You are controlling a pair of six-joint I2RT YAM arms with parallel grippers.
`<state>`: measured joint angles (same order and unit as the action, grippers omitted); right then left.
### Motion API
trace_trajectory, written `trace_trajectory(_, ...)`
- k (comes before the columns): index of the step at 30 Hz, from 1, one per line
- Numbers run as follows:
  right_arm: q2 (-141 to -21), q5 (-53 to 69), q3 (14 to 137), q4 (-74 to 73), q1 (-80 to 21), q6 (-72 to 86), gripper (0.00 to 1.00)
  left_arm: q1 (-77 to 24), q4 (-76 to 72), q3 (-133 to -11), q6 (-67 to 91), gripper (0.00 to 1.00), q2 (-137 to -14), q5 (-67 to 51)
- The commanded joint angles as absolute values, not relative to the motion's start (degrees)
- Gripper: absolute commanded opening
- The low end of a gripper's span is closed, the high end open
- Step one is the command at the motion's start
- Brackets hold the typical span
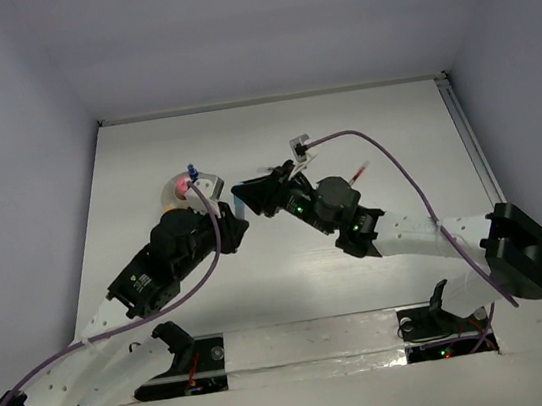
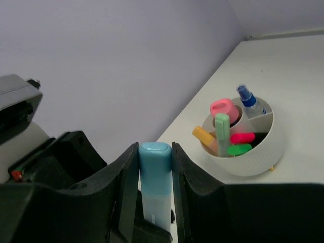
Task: Sort the stationery into containers
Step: Close the pen cap on the pen.
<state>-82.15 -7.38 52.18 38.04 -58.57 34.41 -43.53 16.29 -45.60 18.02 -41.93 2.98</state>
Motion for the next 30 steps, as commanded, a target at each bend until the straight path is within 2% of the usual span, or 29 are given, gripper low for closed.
trace_trajectory(1,-82.97,0.97,46.06,25.13,-64.34,35.24,0.0,-41.57,-3.43,-54.75,16.61,0.0,-39.11,14.59)
trace_trajectory(13,-87.01,2.9,42.54,28.65,-67.5,39.55,0.0,-41.57,-2.72,-58.98,14.85,0.0,-42.28,14.59)
trace_trajectory(18,-86.4,-3.32,46.92,25.67,-67.5,37.01,0.0,-41.57,-2.37,-56.96,15.99,0.0,-42.71,9.24)
trace_trajectory(25,-87.01,-3.52,54.31,24.78,-59.26,35.68,0.0,-41.57,3.07,-52.57,16.26,0.01,-40.52,3.25)
trace_trajectory(27,-86.92,-1.86,56.15,24.52,-56.53,36.12,0.0,-41.57,4.83,-51.86,16.17,0.09,-38.34,3.51)
trace_trajectory(28,-86.92,-1.76,56.77,24.78,-55.38,36.38,0.0,-41.57,5.36,-51.16,16.17,0.2,-37.45,3.78)
trace_trajectory(30,-87.45,-2.63,58.26,24.44,-53.44,35.86,0.0,-41.57,6.24,-50.1,16.35,0.34,-34.39,3.78)
